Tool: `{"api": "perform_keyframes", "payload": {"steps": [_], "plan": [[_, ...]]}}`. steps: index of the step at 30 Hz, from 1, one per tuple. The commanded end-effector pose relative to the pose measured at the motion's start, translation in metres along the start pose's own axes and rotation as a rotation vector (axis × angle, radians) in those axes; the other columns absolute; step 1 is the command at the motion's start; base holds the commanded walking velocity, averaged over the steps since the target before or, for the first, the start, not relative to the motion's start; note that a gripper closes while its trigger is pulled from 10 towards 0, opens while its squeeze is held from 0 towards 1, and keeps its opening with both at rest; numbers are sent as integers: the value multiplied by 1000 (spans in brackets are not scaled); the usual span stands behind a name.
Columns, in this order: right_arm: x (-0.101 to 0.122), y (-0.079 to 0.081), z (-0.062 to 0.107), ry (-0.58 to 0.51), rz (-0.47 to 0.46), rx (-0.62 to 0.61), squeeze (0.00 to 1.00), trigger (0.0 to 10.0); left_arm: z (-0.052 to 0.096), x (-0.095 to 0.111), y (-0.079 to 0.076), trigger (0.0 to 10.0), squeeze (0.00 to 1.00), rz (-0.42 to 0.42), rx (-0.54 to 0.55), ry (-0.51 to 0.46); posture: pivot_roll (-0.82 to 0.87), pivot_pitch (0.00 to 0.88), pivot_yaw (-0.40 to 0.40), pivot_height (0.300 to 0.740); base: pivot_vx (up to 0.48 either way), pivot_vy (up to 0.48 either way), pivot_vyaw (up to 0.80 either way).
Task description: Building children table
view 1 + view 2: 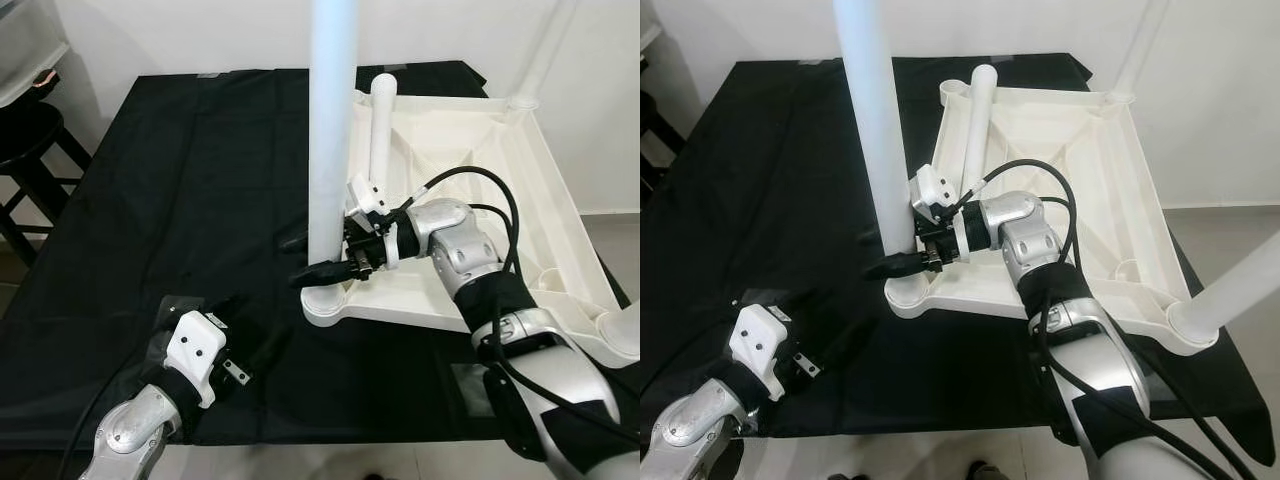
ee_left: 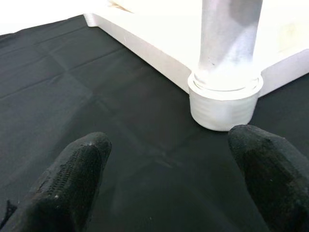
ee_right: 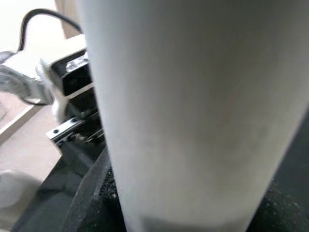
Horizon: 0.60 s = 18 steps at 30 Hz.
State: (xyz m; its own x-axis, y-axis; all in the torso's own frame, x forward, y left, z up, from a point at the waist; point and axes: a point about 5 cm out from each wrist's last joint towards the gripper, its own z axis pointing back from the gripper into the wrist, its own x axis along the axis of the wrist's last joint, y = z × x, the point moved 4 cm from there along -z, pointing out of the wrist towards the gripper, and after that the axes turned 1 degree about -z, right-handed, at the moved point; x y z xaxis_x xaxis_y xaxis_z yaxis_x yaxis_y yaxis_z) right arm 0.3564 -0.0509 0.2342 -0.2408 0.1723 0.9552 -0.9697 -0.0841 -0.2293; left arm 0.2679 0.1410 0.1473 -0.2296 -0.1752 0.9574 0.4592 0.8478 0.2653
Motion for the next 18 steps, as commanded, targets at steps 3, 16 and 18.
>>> {"api": "perform_keyframes", "payload": {"steps": [3,16,18], "plan": [[-32,-2,-5,20,-103,-367,0,0,5,-8,-4,10000,0,8,-19,40,52,248,30,740,0,0,0],[-53,48,-28,14,-323,-953,0,0,2,-9,-4,10000,0,15,-43,42,19,247,57,740,0,0,0],[-45,42,-31,23,-320,-951,0,0,0,-8,-5,10000,0,15,-49,37,32,243,54,740,0,0,0]]}}
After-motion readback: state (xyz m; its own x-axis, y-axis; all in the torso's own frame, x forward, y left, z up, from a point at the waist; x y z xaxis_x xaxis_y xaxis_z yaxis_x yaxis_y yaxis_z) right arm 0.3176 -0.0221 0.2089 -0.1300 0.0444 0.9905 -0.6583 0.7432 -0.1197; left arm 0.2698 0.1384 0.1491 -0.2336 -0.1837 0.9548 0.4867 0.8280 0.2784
